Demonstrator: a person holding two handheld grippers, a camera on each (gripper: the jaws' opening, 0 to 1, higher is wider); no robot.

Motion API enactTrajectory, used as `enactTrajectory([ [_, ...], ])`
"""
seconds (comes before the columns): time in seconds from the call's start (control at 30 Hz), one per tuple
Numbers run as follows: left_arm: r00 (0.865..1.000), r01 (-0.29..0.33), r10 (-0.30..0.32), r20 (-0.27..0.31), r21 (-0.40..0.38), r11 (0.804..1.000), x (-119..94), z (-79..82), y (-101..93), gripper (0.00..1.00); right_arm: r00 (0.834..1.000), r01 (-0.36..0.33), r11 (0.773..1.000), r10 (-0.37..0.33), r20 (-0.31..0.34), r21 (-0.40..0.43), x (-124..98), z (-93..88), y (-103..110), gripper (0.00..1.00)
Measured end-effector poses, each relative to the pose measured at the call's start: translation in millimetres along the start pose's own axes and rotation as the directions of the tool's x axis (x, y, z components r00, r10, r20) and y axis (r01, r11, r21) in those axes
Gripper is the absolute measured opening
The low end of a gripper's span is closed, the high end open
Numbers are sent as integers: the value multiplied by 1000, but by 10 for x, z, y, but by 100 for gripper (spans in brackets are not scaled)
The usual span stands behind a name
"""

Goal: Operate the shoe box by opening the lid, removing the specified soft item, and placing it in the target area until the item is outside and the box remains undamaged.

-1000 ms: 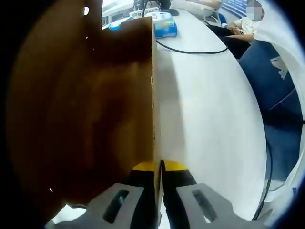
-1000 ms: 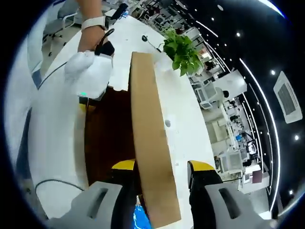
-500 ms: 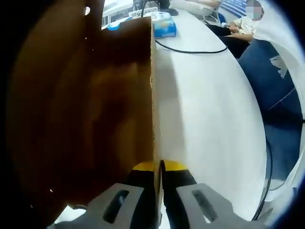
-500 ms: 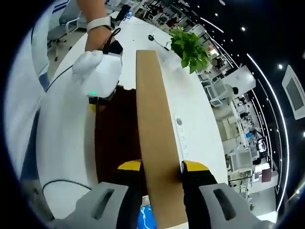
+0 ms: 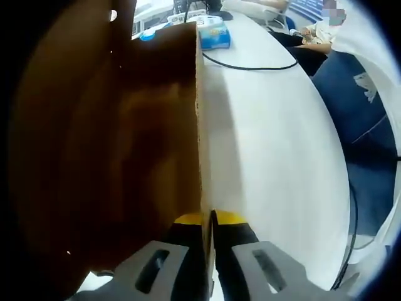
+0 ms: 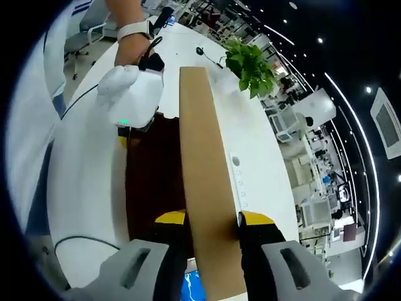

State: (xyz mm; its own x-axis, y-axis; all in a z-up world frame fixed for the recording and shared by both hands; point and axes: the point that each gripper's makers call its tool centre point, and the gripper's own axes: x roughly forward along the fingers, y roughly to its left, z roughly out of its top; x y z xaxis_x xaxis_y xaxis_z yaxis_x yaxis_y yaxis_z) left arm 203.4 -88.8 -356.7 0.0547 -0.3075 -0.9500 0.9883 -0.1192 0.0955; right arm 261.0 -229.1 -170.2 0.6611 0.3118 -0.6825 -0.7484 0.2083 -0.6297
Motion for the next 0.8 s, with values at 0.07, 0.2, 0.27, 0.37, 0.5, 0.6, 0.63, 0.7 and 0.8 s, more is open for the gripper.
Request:
enactTrajectory([
  [0.07, 1000, 0, 0, 0, 0, 1000, 7, 0, 3, 2, 1000, 2, 1000, -2, 0, -6, -3, 1, 19, 30],
  [0.2, 1000, 1, -1, 0, -1, 1000, 1, 4, 5, 2, 1000, 6, 1000, -6, 2, -13, -14, 1, 40, 30],
  [0.27, 1000, 1, -1, 0, 1, 1000, 5, 3, 3, 2, 1000, 11, 1000, -11, -1, -24, -15, -7, 68, 30],
  [0.37, 1000, 1, -1, 1, 2, 1000, 5, 1, 0, 2, 1000, 30, 999, -30, -8, -41, -19, -7, 94, 30],
  [0.5, 1000, 0, 0, 3, 1, 1000, 9, 0, -1, 2, 999, 39, 996, -40, -12, -75, -8, -15, 173, 29],
  [0.6, 1000, -2, 2, 4, 1, 1000, 7, 1, -3, 2, 999, 37, 996, -37, -8, -82, -20, -20, 189, 29],
  [0.63, 1000, -3, 3, 4, 3, 1000, 11, 0, 0, 2, 999, 37, 996, -37, -7, -81, -21, -20, 189, 29],
  [0.7, 1000, -2, 2, 2, 7, 1000, 13, 0, 0, 2, 999, 39, 996, -40, -6, -83, -35, -9, 184, 29],
  [0.8, 1000, 0, 0, 0, 8, 1000, 15, 0, 0, 2, 999, 47, 996, -48, -8, -75, -31, -2, 188, 29],
])
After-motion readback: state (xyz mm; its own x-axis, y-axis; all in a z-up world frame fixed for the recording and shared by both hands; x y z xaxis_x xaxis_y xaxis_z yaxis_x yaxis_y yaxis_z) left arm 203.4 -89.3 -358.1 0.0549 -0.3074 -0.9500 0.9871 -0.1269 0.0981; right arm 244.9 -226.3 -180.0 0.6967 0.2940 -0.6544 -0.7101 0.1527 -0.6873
